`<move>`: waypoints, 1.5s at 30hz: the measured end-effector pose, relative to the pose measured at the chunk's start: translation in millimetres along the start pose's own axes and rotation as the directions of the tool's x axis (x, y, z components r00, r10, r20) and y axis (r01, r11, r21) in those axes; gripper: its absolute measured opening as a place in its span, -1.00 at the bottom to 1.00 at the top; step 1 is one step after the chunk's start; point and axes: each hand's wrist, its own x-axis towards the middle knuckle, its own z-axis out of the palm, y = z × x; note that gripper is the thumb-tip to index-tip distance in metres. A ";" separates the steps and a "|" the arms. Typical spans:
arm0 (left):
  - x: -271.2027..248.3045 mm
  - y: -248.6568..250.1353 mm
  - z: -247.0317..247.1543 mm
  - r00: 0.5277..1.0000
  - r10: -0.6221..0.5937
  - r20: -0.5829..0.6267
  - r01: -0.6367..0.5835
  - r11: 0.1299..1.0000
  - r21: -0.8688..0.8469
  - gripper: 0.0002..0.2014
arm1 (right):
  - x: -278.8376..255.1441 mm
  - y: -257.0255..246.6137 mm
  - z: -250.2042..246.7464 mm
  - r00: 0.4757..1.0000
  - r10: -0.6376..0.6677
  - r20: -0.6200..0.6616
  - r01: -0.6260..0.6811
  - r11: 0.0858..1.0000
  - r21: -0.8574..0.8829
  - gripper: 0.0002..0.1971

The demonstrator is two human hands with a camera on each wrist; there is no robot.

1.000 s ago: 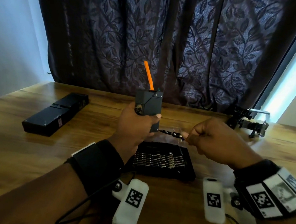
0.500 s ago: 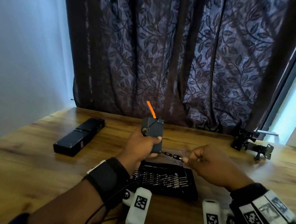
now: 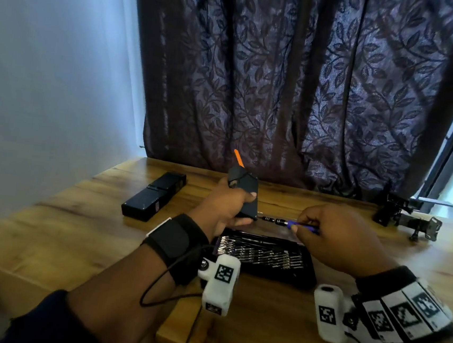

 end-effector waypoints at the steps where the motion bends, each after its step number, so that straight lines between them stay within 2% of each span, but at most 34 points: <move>1: -9.6 6.8 -6.5 0.999 -0.039 0.030 0.041 0.998 -0.048 -0.68 | 0.5 -2.1 -1.2 1.000 -0.015 -0.017 0.015 1.000 0.016 -0.82; 4: -35.5 20.0 -31.6 0.991 -0.085 0.108 0.105 0.973 -0.205 -0.69 | 7.4 -5.8 -2.1 1.000 -0.009 -0.010 0.010 0.986 0.169 -0.89; 7: -50.5 20.4 -65.8 0.999 0.031 0.039 -0.021 0.972 -0.233 -0.71 | 19.2 -16.5 3.5 0.999 0.005 0.037 -0.016 0.952 0.307 -0.90; 9: -58.8 19.6 -92.0 0.987 0.133 -0.084 -0.144 0.981 -0.131 -0.58 | 28.8 -26.1 9.5 0.999 0.008 0.054 -0.028 0.923 0.384 -0.86; 11: -67.0 18.2 -124.4 0.950 0.252 -0.182 -0.244 0.967 0.066 -0.42 | 38.9 -40.3 17.1 0.997 0.019 0.075 -0.054 0.865 0.499 -0.79; 13: -77.4 15.6 -158.0 0.919 0.321 -0.229 -0.255 0.927 0.275 -0.21 | 46.7 -60.5 25.3 0.995 0.039 0.089 -0.086 0.784 0.614 -0.73; 15: -88.3 12.5 -187.7 0.910 0.347 -0.229 -0.193 0.841 0.506 -0.11 | 53.0 -86.7 34.6 0.992 0.046 0.116 -0.115 0.700 0.705 -0.73; 17: -98.2 6.4 -205.1 0.910 0.347 -0.226 -0.109 0.727 0.678 -0.15 | 59.4 -112.0 46.5 0.987 0.056 0.151 -0.154 0.605 0.781 -0.77; 21: -112.0 -6.1 -229.2 0.898 0.327 -0.294 0.046 0.594 0.803 -0.13 | 76.7 -159.2 77.6 0.940 0.055 0.338 -0.338 0.310 0.889 -0.80; 24: -112.4 -7.6 -238.6 0.881 0.311 -0.356 0.210 0.418 0.884 -0.13 | 89.3 -187.6 102.1 0.880 0.037 0.473 -0.472 0.167 0.866 -0.78; 27: -105.6 -7.7 -242.8 0.892 0.269 -0.363 0.291 0.273 0.917 -0.26 | 97.4 -206.3 124.8 0.862 0.059 0.504 -0.507 0.156 0.848 -0.77; 31: -90.6 -6.1 -241.2 0.901 0.224 -0.372 0.344 0.156 0.926 -0.26 | 100.8 -208.3 141.1 0.837 0.107 0.537 -0.548 0.151 0.823 -0.77; 35: -76.4 -0.8 -234.1 0.911 0.204 -0.359 0.350 0.077 0.934 -0.31 | 101.2 -198.5 143.5 0.840 0.126 0.528 -0.542 0.144 0.828 -0.80; 42: -59.1 6.7 -226.7 0.923 0.152 -0.353 0.362 -0.032 0.932 -0.25 | 101.9 -193.7 143.6 0.869 0.148 0.472 -0.490 0.133 0.861 -0.80; 45: -55.7 12.5 -225.6 0.937 0.078 -0.342 0.344 -0.016 0.939 -0.23 | 100.8 -192.9 144.4 0.873 0.151 0.464 -0.484 0.150 0.862 -0.79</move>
